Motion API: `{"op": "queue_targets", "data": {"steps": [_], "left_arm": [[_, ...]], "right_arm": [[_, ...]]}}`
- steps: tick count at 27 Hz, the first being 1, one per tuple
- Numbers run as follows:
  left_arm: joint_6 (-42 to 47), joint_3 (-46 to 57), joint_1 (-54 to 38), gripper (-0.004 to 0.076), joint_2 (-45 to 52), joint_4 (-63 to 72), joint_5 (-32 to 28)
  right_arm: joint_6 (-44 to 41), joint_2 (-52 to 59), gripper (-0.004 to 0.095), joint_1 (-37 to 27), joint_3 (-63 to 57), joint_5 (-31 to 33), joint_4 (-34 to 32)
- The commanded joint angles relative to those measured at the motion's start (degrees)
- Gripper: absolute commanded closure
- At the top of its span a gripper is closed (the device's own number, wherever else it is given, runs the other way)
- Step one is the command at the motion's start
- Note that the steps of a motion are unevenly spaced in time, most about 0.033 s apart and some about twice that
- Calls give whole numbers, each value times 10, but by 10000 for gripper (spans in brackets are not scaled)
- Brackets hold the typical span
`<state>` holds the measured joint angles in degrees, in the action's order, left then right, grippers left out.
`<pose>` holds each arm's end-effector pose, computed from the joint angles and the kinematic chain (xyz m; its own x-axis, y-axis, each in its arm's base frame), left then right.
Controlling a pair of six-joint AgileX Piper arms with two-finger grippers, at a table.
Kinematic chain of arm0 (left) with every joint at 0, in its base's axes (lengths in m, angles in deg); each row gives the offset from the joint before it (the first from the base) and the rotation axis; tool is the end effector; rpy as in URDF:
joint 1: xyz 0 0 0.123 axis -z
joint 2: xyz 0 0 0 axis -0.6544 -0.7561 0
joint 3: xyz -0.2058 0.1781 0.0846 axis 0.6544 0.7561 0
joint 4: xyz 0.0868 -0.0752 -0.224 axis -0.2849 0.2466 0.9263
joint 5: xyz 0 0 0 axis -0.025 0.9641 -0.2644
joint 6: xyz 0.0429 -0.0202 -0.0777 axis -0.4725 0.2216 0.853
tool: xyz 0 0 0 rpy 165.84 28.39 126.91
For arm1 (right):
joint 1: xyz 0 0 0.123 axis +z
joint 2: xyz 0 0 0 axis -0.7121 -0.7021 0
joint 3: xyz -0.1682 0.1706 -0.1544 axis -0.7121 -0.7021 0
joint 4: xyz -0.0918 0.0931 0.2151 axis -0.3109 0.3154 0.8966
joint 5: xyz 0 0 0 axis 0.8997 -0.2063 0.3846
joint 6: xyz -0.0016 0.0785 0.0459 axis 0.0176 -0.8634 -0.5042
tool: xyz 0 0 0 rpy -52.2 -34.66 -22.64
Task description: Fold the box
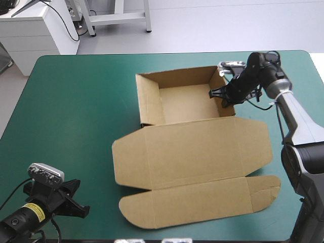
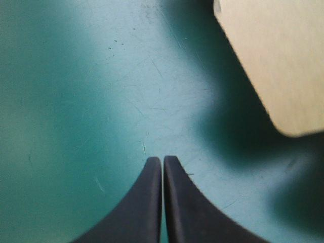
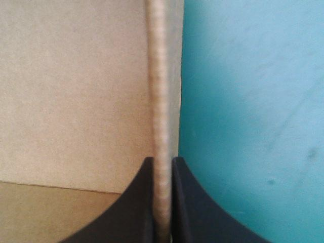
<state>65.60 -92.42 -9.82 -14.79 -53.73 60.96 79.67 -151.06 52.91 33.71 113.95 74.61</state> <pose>0.0672 -0.0277 0.2813 -0.5753 0.2497 -0.7789 0.3851 0.9228 0.0114 0.4080 0.0752 0.3076 -0.9405 -0.1173 -0.3188 -0.1949 0.9550 0.2237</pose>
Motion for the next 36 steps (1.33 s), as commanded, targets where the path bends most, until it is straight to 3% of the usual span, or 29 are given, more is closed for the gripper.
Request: {"op": "queue_targets", "data": {"steps": [1, 5, 7, 10, 16, 25, 28, 34, 36], "left_arm": [[1, -14, 3, 731, -4, -8, -37], [0, -14, 3, 731, -4, -7, -37], [0, -14, 3, 731, -4, -6, -37], [0, -14, 3, 731, -4, -6, -37], [0, -14, 3, 731, -4, -3, -39], [0, -14, 3, 731, -4, -3, -40], [0, -14, 3, 731, -4, -3, -40], [0, -14, 3, 731, -4, -3, -41], [0, -14, 3, 731, -4, -3, -41]], "right_arm": [[24, 81, 929, -74, 64, 6, 14], [27, 115, 929, -208, 66, 6, -65], [24, 115, 929, -278, 66, 6, -57], [38, 113, 929, -328, 66, 4, -37], [39, 76, 929, -390, 66, 5, -42], [35, 24, 886, -413, 66, 5, -8], [39, 13, 767, -413, 66, 5, -10], [35, 15, 302, -425, 88, 5, -3], [35, 25, 195, -429, 104, 5, 17]]}}
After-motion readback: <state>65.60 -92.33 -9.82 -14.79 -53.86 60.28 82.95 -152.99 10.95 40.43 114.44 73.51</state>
